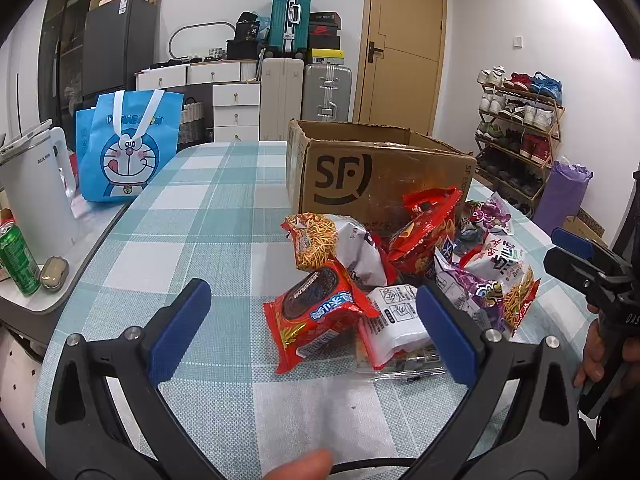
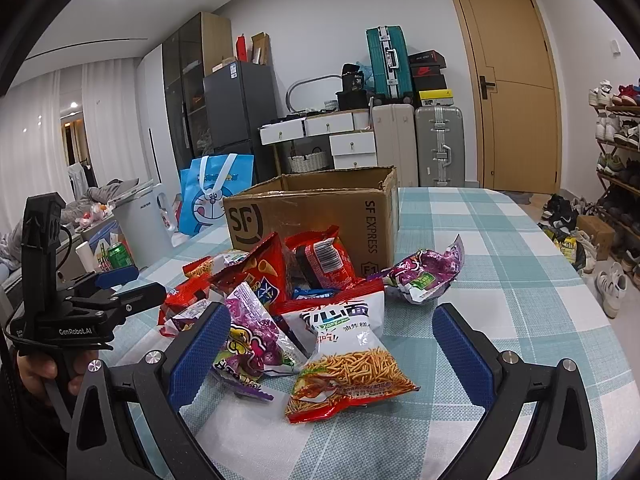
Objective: Organize snacks
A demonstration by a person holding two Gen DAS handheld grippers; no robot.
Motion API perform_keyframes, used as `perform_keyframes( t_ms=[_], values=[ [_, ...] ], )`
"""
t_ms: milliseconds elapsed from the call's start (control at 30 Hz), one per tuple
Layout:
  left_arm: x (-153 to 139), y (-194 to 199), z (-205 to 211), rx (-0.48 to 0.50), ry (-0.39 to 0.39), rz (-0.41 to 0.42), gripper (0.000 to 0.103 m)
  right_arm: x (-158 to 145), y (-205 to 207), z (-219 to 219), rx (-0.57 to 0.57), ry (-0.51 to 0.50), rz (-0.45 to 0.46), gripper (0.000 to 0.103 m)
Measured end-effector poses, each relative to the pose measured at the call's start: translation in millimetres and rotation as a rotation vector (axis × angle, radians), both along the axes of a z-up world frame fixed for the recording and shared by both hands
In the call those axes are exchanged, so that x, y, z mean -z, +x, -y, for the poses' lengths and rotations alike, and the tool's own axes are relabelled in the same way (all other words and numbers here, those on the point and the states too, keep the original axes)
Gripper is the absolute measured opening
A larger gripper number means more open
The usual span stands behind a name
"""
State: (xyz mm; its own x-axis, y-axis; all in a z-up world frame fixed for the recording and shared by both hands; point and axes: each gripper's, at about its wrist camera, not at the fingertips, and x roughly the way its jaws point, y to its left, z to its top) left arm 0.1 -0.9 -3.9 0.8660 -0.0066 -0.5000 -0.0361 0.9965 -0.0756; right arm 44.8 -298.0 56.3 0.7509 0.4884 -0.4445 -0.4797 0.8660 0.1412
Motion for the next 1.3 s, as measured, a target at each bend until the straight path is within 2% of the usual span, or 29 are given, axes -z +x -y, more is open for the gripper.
perform_keyframes(
  t_ms=[1300],
  values=[
    [0.8, -0.6, -0.5, 0.000, -0.005, -0.005, 0.102, 4.3, 0.9, -3.5, -0.002, -0.009, -0.006, 0.103]
  ],
)
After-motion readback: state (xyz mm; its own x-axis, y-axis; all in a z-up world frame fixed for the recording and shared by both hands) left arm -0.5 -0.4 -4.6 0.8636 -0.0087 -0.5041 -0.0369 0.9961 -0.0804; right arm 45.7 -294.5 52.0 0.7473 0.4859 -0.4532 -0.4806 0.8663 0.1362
